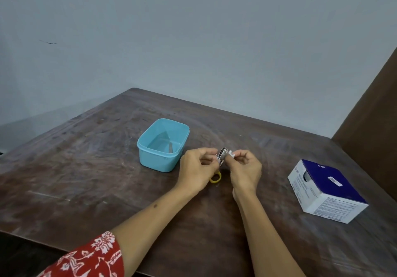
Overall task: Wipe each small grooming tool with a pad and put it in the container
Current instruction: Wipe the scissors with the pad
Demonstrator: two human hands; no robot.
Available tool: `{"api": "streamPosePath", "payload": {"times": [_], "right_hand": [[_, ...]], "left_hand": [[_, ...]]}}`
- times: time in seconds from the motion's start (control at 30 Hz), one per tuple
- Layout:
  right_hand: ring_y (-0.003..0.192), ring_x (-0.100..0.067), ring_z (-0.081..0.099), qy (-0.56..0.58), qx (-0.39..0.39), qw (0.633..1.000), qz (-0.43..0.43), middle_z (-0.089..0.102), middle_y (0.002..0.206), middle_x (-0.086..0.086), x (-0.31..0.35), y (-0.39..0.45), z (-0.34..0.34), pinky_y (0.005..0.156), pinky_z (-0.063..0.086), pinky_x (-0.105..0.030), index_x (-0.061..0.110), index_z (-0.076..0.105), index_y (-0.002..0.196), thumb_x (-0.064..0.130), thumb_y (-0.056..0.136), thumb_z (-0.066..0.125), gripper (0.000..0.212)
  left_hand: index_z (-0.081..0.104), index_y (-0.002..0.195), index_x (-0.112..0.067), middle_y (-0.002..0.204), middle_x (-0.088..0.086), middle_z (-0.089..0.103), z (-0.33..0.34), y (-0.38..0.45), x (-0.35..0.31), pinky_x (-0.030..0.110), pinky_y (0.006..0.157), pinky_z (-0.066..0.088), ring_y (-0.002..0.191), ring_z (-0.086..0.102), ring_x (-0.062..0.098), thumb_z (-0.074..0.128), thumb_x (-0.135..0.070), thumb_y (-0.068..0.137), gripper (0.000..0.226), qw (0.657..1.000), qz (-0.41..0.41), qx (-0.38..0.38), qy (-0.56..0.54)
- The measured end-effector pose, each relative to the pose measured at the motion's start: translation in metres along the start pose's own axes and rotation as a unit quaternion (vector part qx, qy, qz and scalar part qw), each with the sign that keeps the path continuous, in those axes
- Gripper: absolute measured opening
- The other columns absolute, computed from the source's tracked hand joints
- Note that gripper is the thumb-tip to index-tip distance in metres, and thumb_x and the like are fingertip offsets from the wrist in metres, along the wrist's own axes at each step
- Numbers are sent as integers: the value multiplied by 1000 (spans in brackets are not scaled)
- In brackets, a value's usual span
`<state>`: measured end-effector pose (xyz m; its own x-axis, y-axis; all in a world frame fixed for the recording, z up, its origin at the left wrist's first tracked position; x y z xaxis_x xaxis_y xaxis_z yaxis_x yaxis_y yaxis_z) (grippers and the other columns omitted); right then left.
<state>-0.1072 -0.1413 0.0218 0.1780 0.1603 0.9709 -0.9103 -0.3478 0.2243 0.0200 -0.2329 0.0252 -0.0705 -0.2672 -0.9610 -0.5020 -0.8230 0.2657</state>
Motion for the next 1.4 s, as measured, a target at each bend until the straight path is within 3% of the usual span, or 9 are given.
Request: {"api": "streamPosePath", "payload": {"times": [0.27,0.4,0.6,0.7,0.83,1.07,1.23,1.4], "right_hand": [[50,3,55,0,24,1000,-9,63,58,8,2,-3,0,50,43,-12,18,59,60,6,65,81,26],[45,-2,50,85,72,993,27,61,57,3,3,-5,2,43,40,-14,11,59,64,2,70,79,22],[57,-12,64,178,97,975,95,68,64,-8,0,-8,5,56,55,-23,5,65,69,3,78,72,11],[54,-11,62,174,105,975,95,68,61,-6,0,-9,5,54,53,-21,4,68,71,4,80,70,8],[44,-3,45,123,96,985,77,60,51,3,-1,-8,3,47,42,-17,8,71,69,5,78,72,9],[39,-4,38,100,81,989,71,49,43,6,-3,-7,0,42,37,-16,18,67,49,15,78,74,29],[38,-4,39,114,85,986,83,59,57,0,-2,-8,0,40,37,-18,14,68,62,20,78,74,19],[39,-4,43,107,93,987,76,66,58,4,3,-12,1,38,39,-18,10,70,71,6,73,76,8]], "left_hand": [[68,106,-7,90,11,71,1,2,1,37,74,60,79,70,19,64,-1,83,25,999,-11,13,-38],[64,94,-15,92,9,69,6,1,4,29,72,59,68,70,13,63,0,84,18,992,-52,38,-112],[63,99,-8,85,8,67,10,-4,-1,23,70,57,63,66,8,60,3,86,18,980,-67,84,-170],[63,105,-2,84,7,67,12,-5,-3,25,73,56,66,64,10,59,4,86,20,978,-60,101,-170],[62,107,3,82,9,67,11,-6,-4,19,65,56,62,64,7,59,6,85,22,976,-67,103,-183],[66,94,-5,77,12,67,11,-8,-6,19,65,56,59,63,8,60,5,85,15,976,-62,119,-170],[67,93,-7,75,8,67,9,-7,-4,19,64,56,59,63,6,60,4,85,16,978,-63,104,-172],[67,97,-9,82,7,70,2,-4,-1,18,65,56,62,67,5,64,2,83,19,981,-72,66,-166]]}}
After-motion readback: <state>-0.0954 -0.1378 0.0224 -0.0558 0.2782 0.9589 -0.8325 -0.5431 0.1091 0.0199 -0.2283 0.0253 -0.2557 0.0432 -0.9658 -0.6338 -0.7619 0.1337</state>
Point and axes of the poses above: each hand's wrist, its own y-axis towards the middle knuckle, its own z-axis out of the palm, x = y × z, the point moved 8 cm from there along y, towards the middle knuckle
